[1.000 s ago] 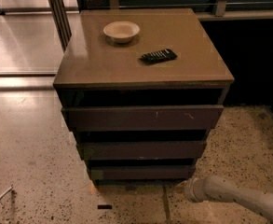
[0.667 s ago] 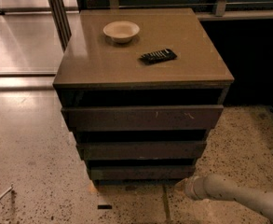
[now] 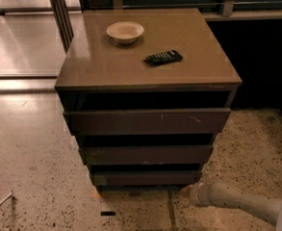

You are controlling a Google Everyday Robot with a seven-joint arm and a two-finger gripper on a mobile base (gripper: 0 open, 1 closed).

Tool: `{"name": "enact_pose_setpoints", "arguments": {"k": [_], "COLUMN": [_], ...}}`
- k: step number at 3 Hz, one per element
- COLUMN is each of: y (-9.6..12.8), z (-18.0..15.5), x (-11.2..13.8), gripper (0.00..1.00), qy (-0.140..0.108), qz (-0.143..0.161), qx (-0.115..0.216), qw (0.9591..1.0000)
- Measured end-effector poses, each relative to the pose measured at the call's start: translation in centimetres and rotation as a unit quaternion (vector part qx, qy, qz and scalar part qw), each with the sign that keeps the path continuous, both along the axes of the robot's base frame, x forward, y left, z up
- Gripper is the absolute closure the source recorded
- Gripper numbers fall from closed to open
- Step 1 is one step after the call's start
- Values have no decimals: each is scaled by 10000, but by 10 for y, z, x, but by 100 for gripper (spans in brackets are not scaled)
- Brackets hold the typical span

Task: Open bottom drawer

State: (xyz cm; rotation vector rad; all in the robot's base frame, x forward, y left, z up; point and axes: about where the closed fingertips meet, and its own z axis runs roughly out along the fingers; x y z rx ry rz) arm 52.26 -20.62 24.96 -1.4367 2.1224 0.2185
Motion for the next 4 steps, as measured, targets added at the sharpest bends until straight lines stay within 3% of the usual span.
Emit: {"name": "enact_pose_setpoints", "arguments": {"k": [2,3,4], "y": [1,1,3], "z": [-24,-30,-34], "x": [34,47,57], "gripper": [12,0,0], "qy": [-160,-200,-209], "qz": [277,344,413], "qx": [-164,-155,-83], "qw": [9994,9991,9989]}}
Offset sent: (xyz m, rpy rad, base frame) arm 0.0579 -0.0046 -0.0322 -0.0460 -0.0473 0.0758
